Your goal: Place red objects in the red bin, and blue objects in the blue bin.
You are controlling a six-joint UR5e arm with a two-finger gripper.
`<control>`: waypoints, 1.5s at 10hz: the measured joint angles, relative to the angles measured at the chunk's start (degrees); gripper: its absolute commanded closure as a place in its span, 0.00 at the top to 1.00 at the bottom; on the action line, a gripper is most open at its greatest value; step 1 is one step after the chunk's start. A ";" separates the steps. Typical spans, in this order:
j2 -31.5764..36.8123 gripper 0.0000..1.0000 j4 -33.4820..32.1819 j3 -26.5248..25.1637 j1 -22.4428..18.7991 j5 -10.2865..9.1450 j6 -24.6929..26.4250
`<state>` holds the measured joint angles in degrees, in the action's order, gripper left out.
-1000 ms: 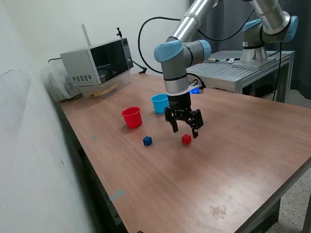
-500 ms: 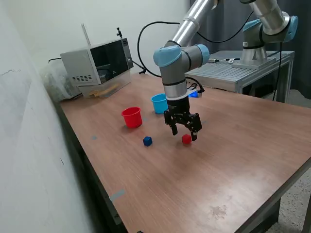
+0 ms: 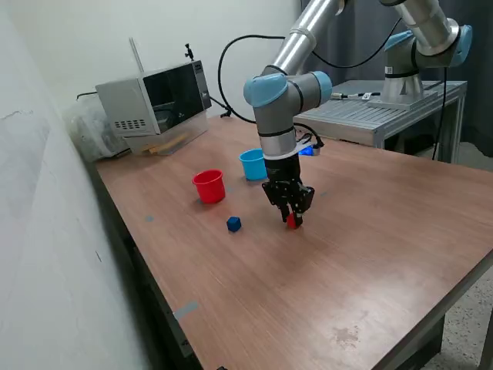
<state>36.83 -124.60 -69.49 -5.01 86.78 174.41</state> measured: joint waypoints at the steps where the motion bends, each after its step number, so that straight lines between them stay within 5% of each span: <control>1: 0.13 0.00 -0.04 0.00 0.03 0.05 -0.02; 6: 5.44 0.00 0.03 0.05 1.56 0.10 -0.03; 15: 9.48 0.00 0.17 1.91 16.25 0.06 1.93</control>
<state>46.32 -124.43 -67.57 11.24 86.84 176.34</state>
